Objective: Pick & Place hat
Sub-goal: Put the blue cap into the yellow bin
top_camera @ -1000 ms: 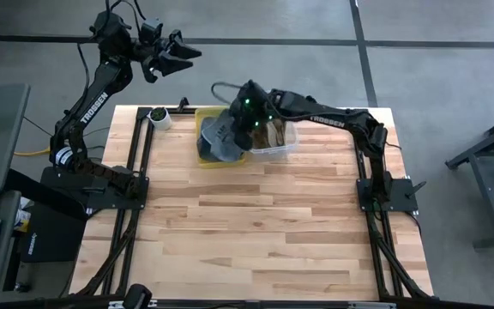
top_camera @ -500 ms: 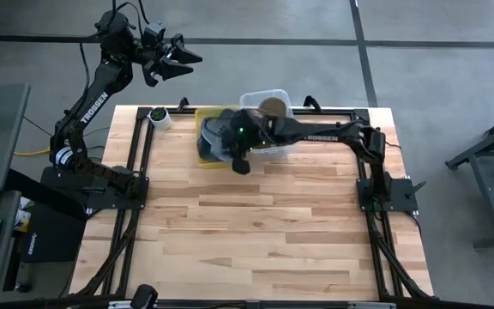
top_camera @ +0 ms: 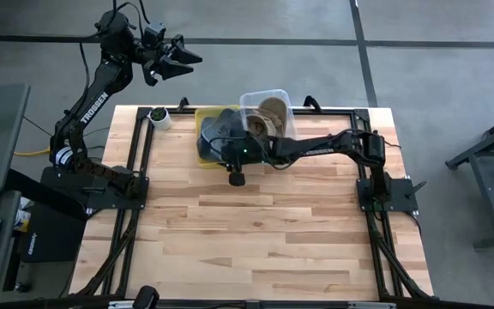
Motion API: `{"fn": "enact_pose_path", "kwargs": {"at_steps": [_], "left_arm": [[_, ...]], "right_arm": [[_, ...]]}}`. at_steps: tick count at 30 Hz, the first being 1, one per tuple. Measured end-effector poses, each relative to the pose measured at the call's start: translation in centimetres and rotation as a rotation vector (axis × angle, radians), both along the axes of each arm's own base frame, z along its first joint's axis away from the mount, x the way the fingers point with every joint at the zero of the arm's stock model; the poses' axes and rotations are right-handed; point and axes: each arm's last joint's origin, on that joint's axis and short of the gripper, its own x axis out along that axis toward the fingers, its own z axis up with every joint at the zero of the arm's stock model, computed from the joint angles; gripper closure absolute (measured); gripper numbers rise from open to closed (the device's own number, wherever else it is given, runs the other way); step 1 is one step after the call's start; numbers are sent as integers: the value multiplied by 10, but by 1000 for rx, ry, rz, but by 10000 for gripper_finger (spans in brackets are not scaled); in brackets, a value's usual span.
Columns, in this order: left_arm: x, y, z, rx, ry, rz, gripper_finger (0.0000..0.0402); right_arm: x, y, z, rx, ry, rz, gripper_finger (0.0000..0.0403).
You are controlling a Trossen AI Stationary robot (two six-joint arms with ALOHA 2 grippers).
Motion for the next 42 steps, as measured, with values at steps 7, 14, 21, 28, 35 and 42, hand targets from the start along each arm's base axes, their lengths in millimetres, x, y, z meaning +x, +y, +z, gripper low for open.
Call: {"fn": "enact_pose_path", "kwargs": {"at_steps": [7, 14, 21, 28, 35, 42], "left_arm": [[0, 0, -1, -46, 18, -10, 200], [0, 0, -1, -82, 29, -9, 200], [0, 0, -1, -100, 34, -10, 200], [0, 0, -1, -115, 39, -12, 200], [0, 0, -1, -116, 39, -11, 200], [0, 0, -1, -114, 40, -17, 200]], "right_arm": [[0, 14, -10, -83, -79, -136, 183], [18, 32, -36, -160, -33, -183, 174], [41, 34, -51, -306, -19, -412, 173], [46, 34, -46, -288, -43, -447, 176], [43, 32, -48, -272, -32, -512, 193], [44, 33, -49, -260, -34, -497, 250]]}}
